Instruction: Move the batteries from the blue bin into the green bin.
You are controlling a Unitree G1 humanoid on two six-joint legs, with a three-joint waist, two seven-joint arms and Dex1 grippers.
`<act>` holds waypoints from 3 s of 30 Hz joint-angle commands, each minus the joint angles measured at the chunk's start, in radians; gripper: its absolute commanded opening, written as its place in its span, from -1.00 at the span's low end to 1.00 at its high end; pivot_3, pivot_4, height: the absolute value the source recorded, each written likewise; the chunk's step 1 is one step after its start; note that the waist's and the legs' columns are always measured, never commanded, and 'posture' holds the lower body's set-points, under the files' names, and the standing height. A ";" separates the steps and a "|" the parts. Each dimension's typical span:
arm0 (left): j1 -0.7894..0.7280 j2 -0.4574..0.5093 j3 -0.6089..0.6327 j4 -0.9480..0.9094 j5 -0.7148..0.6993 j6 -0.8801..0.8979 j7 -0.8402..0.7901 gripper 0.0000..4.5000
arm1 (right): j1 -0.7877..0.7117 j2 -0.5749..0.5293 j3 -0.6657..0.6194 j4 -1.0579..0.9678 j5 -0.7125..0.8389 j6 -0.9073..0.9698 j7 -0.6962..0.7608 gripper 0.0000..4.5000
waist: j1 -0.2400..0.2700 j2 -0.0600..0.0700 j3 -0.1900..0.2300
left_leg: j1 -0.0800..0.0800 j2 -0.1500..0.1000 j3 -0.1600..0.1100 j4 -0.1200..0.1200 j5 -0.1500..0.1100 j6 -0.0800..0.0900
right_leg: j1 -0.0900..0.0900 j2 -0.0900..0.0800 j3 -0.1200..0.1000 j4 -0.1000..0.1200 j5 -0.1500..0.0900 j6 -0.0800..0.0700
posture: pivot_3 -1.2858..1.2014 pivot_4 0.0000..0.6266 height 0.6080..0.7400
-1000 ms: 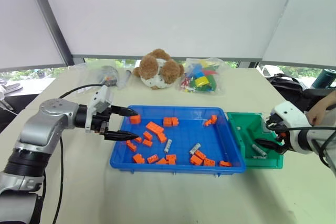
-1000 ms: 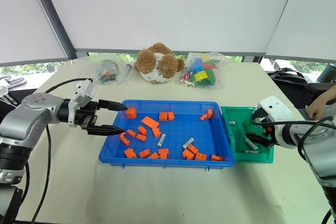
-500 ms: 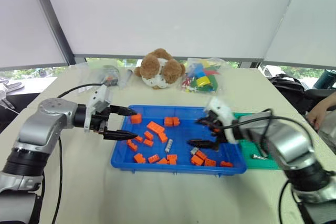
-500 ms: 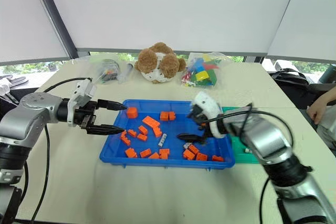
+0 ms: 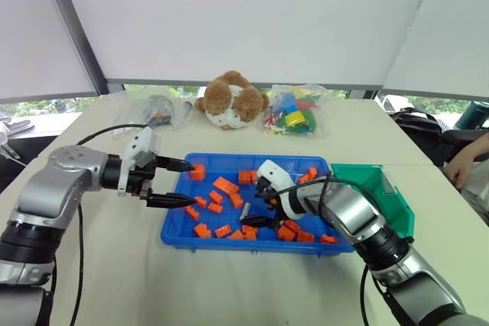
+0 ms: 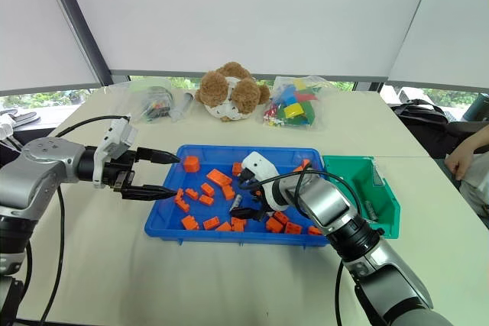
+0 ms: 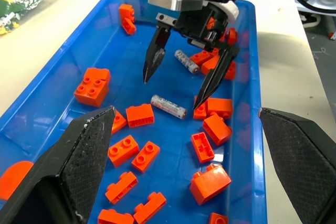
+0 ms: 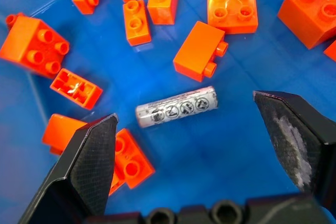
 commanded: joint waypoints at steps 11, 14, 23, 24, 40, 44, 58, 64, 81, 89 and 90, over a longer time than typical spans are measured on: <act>0.005 0.017 0.037 -0.049 -0.028 0.013 0.017 1.00 | -0.038 0.053 0.056 0.061 -0.083 -0.057 0.004 0.99 | -0.002 0.000 0.000 | 0.000 0.000 0.000 0.000 0.000 0.000 | 0.000 0.000 0.000 0.000 0.000 0.000 | 0.03 -0.52 0.89; 0.008 0.018 0.037 -0.055 -0.029 0.017 0.022 1.00 | -0.040 0.048 0.078 0.074 -0.116 -0.077 0.005 0.99 | -0.002 0.000 0.000 | 0.000 0.000 0.000 0.000 0.000 0.000 | 0.000 0.000 0.000 0.000 0.000 0.000 | 0.03 -0.52 0.89; 0.012 0.017 0.039 -0.060 -0.031 0.014 0.034 1.00 | -0.041 0.050 0.089 0.095 -0.156 -0.103 0.028 0.99 | -0.002 0.000 0.000 | 0.000 0.000 0.000 0.000 0.000 0.000 | 0.000 0.000 0.000 0.000 0.000 0.000 | 0.03 -0.52 0.89; 0.013 0.017 0.040 -0.061 -0.031 0.013 0.036 1.00 | -0.041 0.050 0.091 0.098 -0.161 -0.105 0.031 0.88 | -0.002 0.000 0.000 | 0.000 0.000 0.000 0.000 0.000 0.000 | 0.000 0.000 0.000 0.000 0.000 0.000 | 0.03 -0.52 0.89; 0.016 0.003 0.041 -0.064 -0.032 0.009 0.046 1.00 | -0.102 -0.170 -0.255 -0.105 -0.129 0.026 0.016 -0.04 | 0.009 0.000 0.000 | -0.001 0.000 0.000 0.000 0.000 0.000 | 0.000 -0.001 0.000 0.000 0.000 0.000 | 0.03 -0.52 0.89; 0.018 -0.006 0.032 -0.055 -0.026 -0.003 0.041 1.00 | 0.003 -0.399 -0.388 -0.153 -0.135 0.032 0.032 -0.04 | 0.022 0.000 0.000 | -0.001 -0.001 0.000 0.000 -0.001 0.001 | 0.000 -0.001 -0.001 -0.002 0.000 0.000 | 0.03 -0.52 0.89; -0.047 -0.039 0.002 0.015 -0.010 -0.029 0.002 1.00 | 0.349 -0.593 -0.517 -0.169 -0.068 -0.045 0.081 0.85 | 0.000 0.000 0.000 | 0.001 0.000 0.001 0.000 -0.001 0.002 | 0.000 0.000 0.001 -0.001 0.000 0.000 | 0.03 -0.52 0.89; -0.059 -0.036 0.006 0.021 -0.021 -0.015 -0.011 1.00 | 0.249 -0.555 -0.554 -0.246 0.041 0.043 0.093 0.98 | 0.002 0.000 0.000 | 0.001 0.000 0.001 0.000 -0.001 0.002 | 0.000 0.000 0.001 -0.001 0.000 0.000 | 0.03 -0.52 0.89; -0.033 -0.032 0.017 -0.001 -0.005 -0.034 0.015 1.00 | 0.144 -0.147 -0.324 -0.369 0.131 0.438 -0.220 0.98 | 0.002 0.000 0.000 | 0.000 0.000 0.001 0.000 -0.001 0.002 | 0.000 0.000 0.001 0.000 0.000 0.000 | 0.03 -0.52 0.89; -0.018 -0.032 0.017 -0.011 -0.003 -0.046 0.036 1.00 | 0.147 -0.070 -0.267 -0.377 0.144 0.493 -0.290 0.98 | 0.002 0.000 0.000 | 0.000 0.000 0.000 0.000 -0.001 0.002 | 0.000 0.000 0.001 0.000 0.000 0.000 | 0.03 -0.52 0.89; -0.018 -0.033 0.016 -0.013 -0.002 -0.047 0.037 1.00 | 0.149 -0.069 -0.258 -0.380 0.145 0.495 -0.293 0.98 | 0.002 0.000 0.000 | 0.000 0.000 0.000 0.000 -0.001 0.002 | 0.000 0.000 0.001 0.000 0.000 0.000 | 0.03 -0.52 0.89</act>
